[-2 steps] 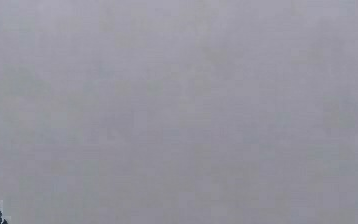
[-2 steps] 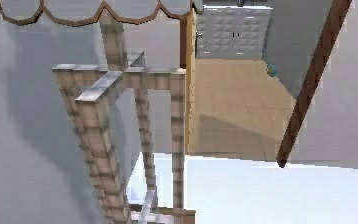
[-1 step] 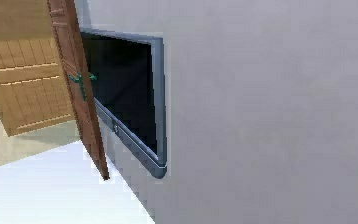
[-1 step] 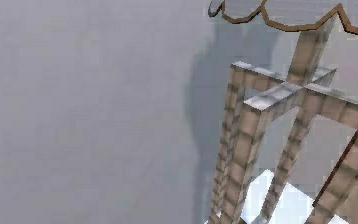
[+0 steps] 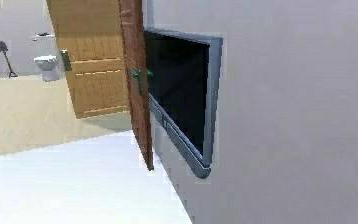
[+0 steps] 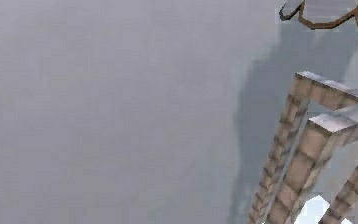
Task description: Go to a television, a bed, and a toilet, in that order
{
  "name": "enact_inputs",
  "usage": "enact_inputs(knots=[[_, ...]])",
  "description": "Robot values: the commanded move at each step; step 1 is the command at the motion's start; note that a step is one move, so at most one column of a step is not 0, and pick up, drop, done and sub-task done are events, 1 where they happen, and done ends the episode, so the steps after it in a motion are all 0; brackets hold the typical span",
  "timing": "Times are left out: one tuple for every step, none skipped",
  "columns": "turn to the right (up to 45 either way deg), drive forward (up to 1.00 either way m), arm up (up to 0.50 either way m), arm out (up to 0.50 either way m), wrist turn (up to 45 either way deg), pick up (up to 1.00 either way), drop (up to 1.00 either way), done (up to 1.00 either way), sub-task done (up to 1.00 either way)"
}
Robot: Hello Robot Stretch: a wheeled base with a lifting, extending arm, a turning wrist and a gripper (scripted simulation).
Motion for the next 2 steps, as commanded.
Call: enact_inputs(knots=[[0.0,0.00,0.00,0.00,0.0,0.00,0.00,0.00,1.00],[-45.0,0.00,0.00,0.00,0.0,0.00,0.00,0.00,0.00]])
